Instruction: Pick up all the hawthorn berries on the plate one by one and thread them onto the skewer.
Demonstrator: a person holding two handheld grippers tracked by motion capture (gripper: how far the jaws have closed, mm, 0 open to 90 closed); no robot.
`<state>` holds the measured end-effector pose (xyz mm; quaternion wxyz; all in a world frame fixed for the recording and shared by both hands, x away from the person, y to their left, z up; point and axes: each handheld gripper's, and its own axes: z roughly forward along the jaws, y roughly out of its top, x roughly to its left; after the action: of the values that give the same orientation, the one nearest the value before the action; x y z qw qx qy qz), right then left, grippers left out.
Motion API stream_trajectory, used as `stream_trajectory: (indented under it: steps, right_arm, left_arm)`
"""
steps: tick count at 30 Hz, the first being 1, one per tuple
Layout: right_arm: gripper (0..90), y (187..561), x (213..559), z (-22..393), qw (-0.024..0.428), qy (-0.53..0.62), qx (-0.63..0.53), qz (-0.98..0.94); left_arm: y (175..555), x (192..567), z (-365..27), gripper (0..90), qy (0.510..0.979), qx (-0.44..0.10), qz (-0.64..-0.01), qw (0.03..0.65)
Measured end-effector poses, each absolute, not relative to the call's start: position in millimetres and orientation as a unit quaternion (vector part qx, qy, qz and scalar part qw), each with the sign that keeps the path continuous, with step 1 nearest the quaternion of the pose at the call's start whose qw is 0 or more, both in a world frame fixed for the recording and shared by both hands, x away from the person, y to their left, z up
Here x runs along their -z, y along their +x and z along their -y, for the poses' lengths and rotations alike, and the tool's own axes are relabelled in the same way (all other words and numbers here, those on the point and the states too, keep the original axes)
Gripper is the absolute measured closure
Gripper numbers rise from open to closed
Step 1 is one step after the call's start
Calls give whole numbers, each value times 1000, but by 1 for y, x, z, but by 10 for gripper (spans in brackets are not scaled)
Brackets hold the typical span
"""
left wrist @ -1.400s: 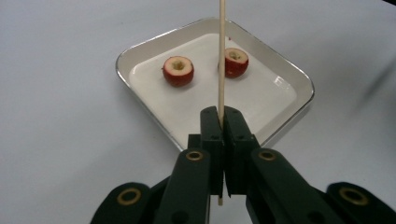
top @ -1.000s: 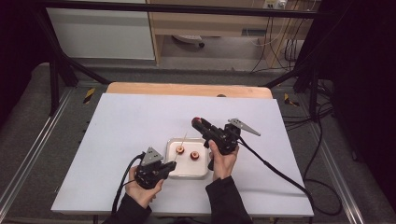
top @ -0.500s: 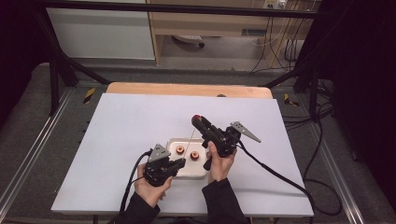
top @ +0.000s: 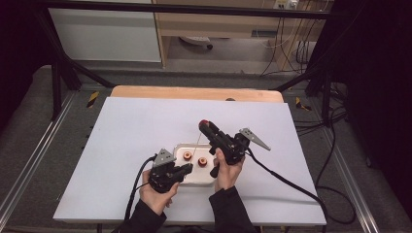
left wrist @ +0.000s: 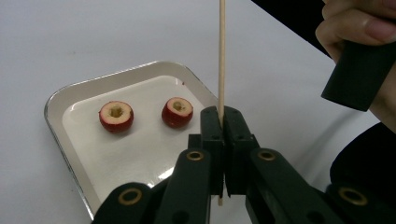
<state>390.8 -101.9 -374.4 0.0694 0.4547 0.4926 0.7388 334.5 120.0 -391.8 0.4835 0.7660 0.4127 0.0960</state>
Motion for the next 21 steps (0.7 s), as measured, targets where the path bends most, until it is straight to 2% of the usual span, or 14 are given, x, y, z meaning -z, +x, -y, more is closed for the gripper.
stream_trajectory:
  steps: [21]
  right_arm:
    - [601,392,376,101,62,456,-741,-488]
  left_arm:
    - [335,391,-120,883,767,-97,-411,484]
